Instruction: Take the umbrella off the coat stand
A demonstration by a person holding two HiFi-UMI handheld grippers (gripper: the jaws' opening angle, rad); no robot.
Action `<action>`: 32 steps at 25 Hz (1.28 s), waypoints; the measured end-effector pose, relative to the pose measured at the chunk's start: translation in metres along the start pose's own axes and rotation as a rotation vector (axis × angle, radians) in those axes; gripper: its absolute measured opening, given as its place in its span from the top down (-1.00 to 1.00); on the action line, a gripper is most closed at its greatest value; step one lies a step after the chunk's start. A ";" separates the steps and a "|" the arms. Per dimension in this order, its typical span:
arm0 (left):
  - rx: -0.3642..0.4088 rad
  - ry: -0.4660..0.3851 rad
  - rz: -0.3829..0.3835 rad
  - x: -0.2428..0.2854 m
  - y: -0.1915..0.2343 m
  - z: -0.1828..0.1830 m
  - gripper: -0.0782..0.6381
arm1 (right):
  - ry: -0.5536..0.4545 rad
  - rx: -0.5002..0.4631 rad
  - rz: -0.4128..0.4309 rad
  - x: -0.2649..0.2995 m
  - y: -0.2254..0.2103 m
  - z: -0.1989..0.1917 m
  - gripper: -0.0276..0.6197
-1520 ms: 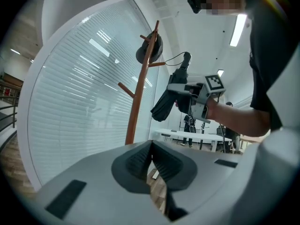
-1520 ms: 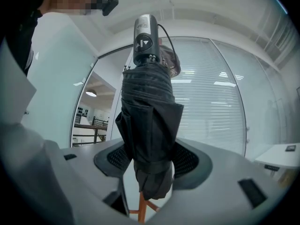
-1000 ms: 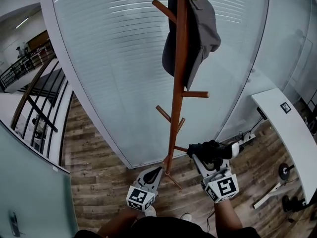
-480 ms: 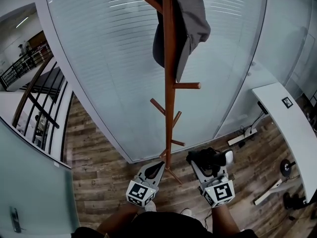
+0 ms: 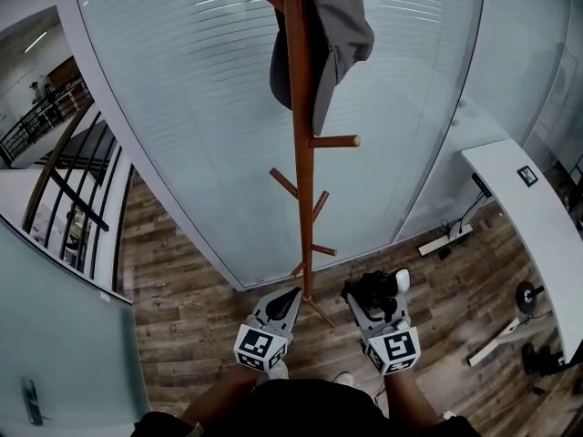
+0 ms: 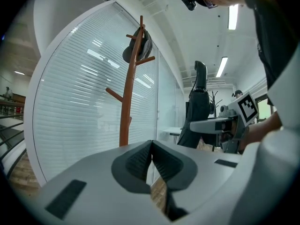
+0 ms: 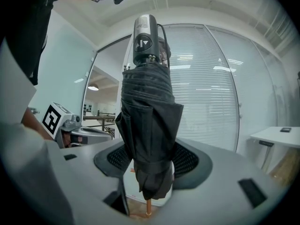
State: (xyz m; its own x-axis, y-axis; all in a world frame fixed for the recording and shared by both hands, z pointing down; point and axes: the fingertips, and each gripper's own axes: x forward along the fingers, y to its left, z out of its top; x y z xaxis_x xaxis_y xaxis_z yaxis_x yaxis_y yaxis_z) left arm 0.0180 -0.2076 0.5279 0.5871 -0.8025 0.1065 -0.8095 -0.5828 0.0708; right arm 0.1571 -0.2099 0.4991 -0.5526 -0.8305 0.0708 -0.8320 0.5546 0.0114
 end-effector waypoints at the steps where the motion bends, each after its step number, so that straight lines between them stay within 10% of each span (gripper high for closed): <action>1: -0.002 0.003 0.004 -0.001 0.000 -0.001 0.74 | 0.003 0.002 0.001 -0.001 0.001 -0.002 0.15; 32: -0.027 0.030 -0.064 -0.009 -0.020 -0.012 0.74 | 0.031 0.000 -0.017 -0.011 0.010 -0.006 0.15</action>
State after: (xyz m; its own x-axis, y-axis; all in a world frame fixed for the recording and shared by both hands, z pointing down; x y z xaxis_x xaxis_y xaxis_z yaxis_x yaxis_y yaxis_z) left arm 0.0286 -0.1870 0.5372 0.6378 -0.7591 0.1306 -0.7702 -0.6290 0.1055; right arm 0.1546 -0.1951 0.5042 -0.5365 -0.8378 0.1011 -0.8414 0.5403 0.0124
